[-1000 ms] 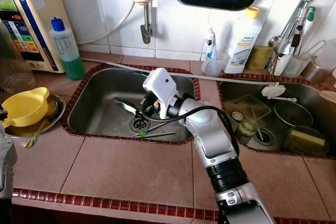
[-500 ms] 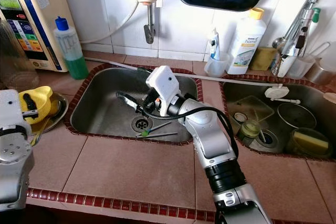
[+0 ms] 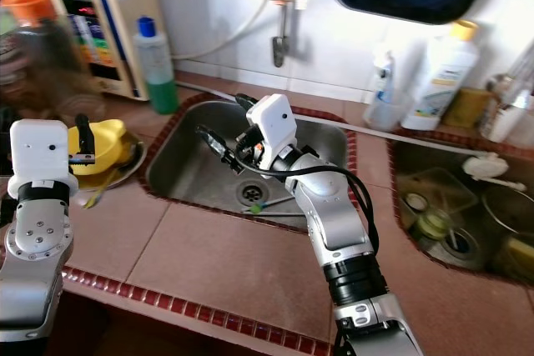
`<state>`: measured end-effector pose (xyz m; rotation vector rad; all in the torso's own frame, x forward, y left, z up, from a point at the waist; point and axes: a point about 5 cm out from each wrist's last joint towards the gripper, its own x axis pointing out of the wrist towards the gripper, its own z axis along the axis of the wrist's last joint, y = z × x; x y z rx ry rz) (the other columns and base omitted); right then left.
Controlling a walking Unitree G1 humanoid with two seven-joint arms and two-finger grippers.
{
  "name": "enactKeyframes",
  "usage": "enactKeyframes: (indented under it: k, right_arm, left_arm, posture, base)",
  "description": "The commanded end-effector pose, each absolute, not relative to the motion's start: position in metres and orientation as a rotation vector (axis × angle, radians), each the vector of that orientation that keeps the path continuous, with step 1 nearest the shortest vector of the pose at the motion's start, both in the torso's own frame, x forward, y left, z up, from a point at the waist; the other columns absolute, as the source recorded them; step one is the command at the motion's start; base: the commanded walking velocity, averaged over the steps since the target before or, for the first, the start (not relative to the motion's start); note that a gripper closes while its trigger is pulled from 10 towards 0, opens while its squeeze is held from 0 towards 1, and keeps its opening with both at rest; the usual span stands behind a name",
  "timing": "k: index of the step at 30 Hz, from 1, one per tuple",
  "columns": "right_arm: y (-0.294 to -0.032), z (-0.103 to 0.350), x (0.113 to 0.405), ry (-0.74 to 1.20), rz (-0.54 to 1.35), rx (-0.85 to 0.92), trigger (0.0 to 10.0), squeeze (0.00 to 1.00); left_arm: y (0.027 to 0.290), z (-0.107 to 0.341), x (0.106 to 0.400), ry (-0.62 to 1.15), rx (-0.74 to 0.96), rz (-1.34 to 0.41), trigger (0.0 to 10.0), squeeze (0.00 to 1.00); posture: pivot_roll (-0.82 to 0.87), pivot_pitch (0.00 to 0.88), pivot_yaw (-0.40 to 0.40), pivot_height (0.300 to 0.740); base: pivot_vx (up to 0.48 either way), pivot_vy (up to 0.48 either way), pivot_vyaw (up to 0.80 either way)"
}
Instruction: Kitchen organization
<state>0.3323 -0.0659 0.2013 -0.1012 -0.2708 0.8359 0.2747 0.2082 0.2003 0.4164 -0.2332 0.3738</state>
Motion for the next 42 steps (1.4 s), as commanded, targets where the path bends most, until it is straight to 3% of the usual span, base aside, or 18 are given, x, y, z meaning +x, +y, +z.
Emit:
enactKeyframes:
  k: [1, 11, 26, 42]
  right_arm:
    - [-0.069, 0.204, 0.335, -0.278, 0.817, -0.101, 10.0, 0.0]
    - [-0.071, 0.207, 0.338, -0.283, 0.805, -0.104, 10.0, 0.0]
    - [-0.07, 0.207, 0.34, -0.275, 0.789, -0.097, 10.0, 0.0]
    - [-0.07, 0.207, 0.342, -0.274, 0.779, -0.102, 10.0, 0.0]
  left_arm:
    - [0.208, 0.205, 0.275, -0.247, 0.428, 0.366, 10.0, 0.0]
    - [0.215, 0.205, 0.282, -0.214, 0.343, 0.349, 10.0, 0.0]
    - [0.213, 0.207, 0.287, -0.2, 0.296, 0.29, 10.0, 0.0]
    - [0.213, 0.204, 0.289, -0.178, 0.293, 0.276, 10.0, 0.0]
  posture:
    - [0.16, 0.0, -0.008, 0.74]
    - [0.15, 0.0, -0.009, 0.74]
    - [0.15, 0.0, -0.008, 0.74]
    - [0.15, 0.0, -0.004, 0.74]
  base:
    - [0.0, 0.0, 0.8]
    - [0.0, 0.0, 0.77]
    - [0.0, 0.0, 0.0]
    - [0.0, 0.364, 0.0]
